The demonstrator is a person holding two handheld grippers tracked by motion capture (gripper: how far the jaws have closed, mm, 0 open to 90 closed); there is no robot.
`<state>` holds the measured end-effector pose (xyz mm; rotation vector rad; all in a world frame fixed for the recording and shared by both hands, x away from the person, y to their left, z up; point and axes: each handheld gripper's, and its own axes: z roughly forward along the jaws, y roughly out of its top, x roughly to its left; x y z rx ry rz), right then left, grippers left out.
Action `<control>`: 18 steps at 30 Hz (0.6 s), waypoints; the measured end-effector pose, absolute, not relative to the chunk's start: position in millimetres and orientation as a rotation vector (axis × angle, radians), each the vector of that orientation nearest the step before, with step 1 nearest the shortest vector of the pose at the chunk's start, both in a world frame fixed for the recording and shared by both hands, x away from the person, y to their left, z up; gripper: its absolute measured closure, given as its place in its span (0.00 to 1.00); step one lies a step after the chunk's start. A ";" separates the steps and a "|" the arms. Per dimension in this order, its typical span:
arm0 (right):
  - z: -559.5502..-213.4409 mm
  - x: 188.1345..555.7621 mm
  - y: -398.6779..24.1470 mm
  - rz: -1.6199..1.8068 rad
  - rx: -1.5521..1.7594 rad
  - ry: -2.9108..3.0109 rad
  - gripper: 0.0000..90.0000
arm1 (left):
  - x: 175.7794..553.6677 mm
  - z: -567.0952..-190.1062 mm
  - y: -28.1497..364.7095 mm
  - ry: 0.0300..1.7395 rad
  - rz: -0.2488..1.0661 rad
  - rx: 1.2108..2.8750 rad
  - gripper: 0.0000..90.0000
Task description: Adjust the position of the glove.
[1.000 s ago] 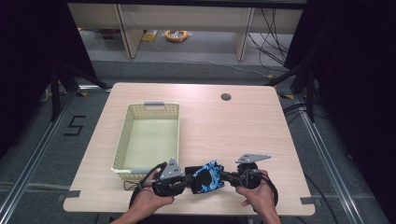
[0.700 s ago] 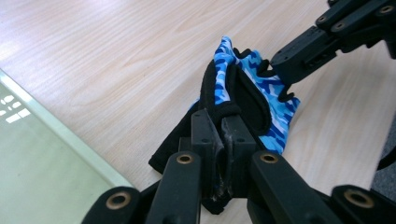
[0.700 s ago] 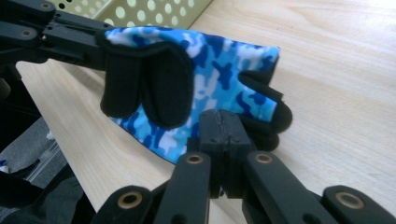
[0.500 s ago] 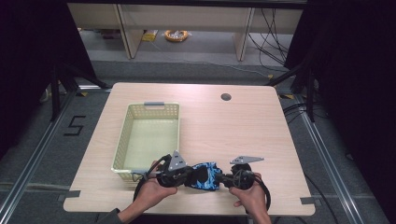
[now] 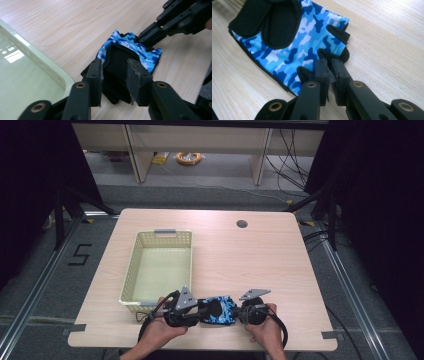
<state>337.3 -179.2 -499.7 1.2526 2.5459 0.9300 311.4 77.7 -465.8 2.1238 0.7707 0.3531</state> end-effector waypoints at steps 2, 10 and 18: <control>-499.6 337.9 -179.5 0.930 1.243 2.553 0.94 | 306.2 -465.4 81.2 0.757 0.352 2.110 0.69; -499.4 340.0 -178.4 0.926 1.221 2.561 0.94 | 286.4 -480.5 100.2 0.811 0.281 2.116 0.64; -502.5 352.5 -179.0 0.954 1.112 2.566 0.95 | 294.7 -496.9 100.2 0.911 0.204 2.092 0.59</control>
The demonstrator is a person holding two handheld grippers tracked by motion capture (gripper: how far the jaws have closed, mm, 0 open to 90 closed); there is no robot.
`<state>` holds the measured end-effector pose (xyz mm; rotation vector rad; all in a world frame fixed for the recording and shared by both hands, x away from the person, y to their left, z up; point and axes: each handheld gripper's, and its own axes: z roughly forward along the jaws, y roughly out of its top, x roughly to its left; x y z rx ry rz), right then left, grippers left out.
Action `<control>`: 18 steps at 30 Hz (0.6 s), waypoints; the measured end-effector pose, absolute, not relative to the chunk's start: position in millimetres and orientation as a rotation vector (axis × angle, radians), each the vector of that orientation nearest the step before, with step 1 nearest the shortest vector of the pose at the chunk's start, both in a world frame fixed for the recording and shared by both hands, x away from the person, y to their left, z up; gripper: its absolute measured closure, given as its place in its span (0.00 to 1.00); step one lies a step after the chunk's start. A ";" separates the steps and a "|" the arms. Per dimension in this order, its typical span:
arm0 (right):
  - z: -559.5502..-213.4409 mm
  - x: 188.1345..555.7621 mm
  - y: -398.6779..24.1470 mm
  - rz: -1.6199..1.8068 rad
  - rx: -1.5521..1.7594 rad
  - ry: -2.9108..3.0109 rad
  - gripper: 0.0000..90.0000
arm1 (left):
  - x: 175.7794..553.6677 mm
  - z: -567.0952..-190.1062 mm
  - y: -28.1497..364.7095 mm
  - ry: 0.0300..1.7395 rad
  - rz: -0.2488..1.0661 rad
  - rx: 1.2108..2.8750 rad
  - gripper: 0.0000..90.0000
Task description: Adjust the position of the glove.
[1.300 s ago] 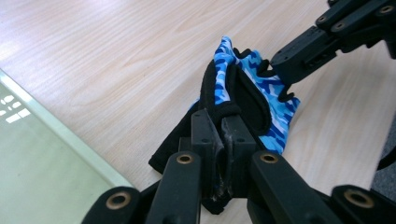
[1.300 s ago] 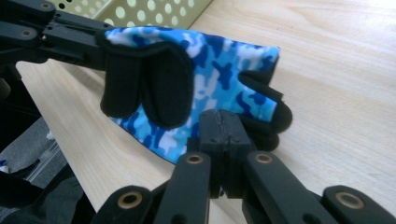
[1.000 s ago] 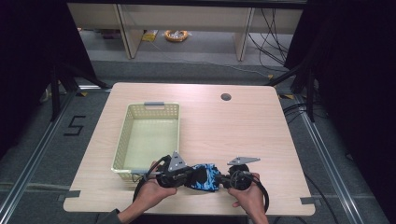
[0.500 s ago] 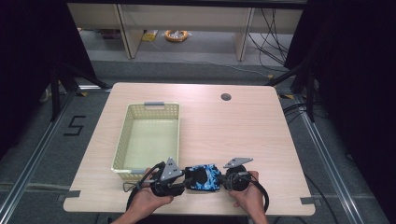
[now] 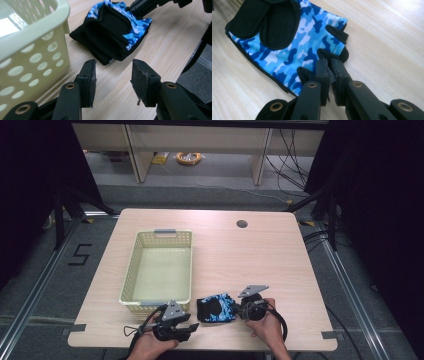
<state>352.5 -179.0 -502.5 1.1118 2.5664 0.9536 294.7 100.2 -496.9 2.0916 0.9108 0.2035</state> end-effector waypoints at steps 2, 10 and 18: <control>-500.8 355.3 -179.4 0.947 1.110 2.584 0.95 | 296.4 -498.9 97.4 0.943 0.185 2.069 0.59; -501.2 358.5 -181.4 0.945 1.075 2.603 0.96 | 303.2 -505.1 88.8 0.954 0.199 2.100 0.59; -501.9 363.4 -187.5 0.952 1.041 2.611 0.96 | 309.0 -507.0 81.5 0.976 0.158 2.091 0.58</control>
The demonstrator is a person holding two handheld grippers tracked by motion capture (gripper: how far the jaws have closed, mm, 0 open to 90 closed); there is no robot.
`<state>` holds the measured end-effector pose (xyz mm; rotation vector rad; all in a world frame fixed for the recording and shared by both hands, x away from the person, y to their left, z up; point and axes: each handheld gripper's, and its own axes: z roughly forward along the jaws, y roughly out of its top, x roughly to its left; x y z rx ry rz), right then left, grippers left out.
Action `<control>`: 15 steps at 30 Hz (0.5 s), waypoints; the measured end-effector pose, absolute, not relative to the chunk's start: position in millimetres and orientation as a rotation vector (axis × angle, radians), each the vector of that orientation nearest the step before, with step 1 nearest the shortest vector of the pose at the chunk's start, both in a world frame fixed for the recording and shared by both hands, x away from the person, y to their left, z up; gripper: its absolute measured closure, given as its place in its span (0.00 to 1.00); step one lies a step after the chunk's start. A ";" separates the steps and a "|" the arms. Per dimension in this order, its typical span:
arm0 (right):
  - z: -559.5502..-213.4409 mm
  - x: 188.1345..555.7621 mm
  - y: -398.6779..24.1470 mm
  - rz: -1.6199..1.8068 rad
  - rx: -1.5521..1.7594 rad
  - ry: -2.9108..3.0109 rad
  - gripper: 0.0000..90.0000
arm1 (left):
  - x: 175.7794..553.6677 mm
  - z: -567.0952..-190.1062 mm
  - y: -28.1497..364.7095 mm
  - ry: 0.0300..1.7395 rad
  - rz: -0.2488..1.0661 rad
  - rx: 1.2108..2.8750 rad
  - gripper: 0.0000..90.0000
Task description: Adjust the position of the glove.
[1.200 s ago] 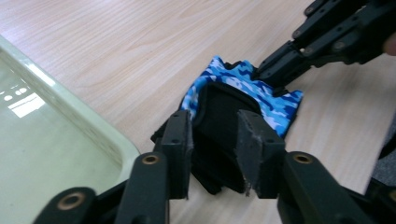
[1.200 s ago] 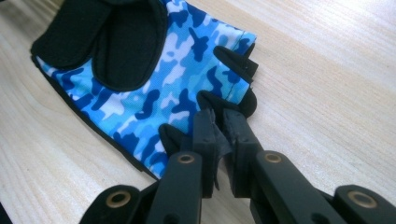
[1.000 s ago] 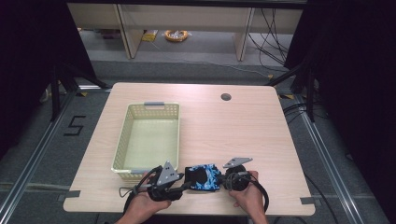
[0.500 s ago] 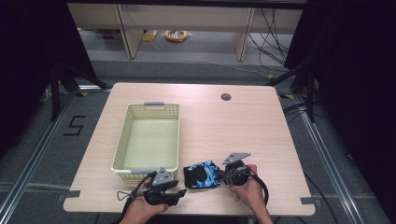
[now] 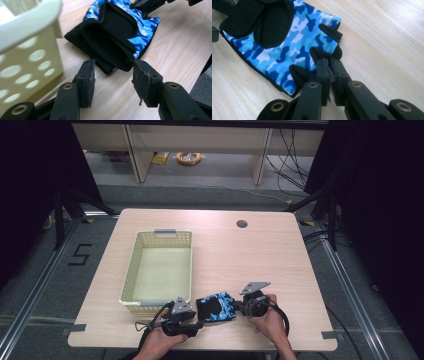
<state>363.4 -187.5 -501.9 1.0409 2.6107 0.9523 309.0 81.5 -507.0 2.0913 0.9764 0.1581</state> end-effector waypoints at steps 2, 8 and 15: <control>-502.3 362.8 -187.0 0.972 1.058 2.595 0.95 | 310.5 -508.3 78.9 0.997 0.154 2.069 0.58; -492.7 364.2 -189.2 1.063 1.150 2.512 0.89 | 313.1 -507.4 78.6 0.997 0.137 2.062 0.58; -490.7 367.8 -180.3 1.105 1.290 2.473 0.68 | 313.6 -507.9 80.4 1.003 0.133 2.074 0.59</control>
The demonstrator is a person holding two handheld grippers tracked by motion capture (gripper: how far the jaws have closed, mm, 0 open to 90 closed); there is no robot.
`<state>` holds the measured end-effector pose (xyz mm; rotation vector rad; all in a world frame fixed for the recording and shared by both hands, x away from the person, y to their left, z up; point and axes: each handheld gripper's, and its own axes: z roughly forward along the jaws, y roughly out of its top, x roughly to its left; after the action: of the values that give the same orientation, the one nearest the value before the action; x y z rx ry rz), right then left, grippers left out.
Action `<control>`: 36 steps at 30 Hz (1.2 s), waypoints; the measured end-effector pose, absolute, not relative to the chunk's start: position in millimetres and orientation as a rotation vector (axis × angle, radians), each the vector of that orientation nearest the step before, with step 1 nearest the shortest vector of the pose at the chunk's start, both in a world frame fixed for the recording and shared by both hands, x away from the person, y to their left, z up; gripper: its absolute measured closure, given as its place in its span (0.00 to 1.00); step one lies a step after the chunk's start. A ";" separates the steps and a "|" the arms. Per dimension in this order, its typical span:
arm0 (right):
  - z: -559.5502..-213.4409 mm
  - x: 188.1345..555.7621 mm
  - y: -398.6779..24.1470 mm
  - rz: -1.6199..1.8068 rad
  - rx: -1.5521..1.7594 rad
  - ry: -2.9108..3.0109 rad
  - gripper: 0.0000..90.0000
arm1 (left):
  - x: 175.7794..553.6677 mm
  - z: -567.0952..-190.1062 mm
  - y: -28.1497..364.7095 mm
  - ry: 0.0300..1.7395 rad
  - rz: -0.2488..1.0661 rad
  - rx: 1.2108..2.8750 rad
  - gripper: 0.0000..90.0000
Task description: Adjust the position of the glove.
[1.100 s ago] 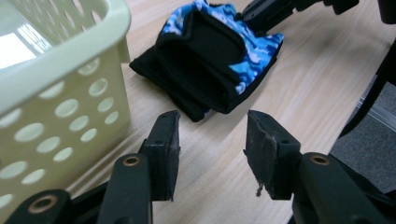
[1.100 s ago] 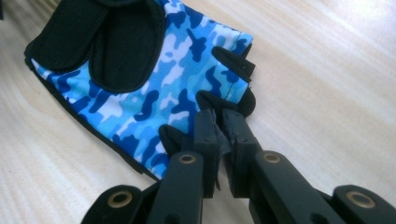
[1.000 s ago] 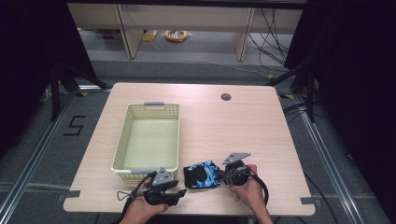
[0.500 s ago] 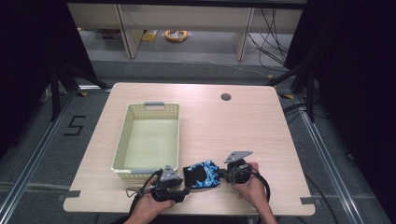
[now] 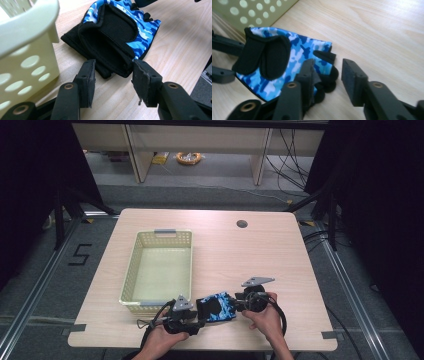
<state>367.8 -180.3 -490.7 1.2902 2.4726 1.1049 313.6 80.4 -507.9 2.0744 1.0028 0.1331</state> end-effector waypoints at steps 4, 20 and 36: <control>-494.3 371.2 -171.9 1.066 1.297 2.504 0.64 | 313.3 -506.0 81.9 0.995 0.136 2.066 0.60; -499.9 373.3 -154.5 0.906 1.073 2.627 0.67 | 319.7 -509.2 90.9 1.080 0.102 2.033 0.63; -503.2 368.4 -156.6 0.995 1.125 2.616 0.85 | 323.8 -515.7 85.9 1.072 0.053 2.022 0.79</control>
<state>368.4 -156.6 -503.2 1.1248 2.6159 0.9953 323.8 85.9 -515.7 2.0219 1.0724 0.0526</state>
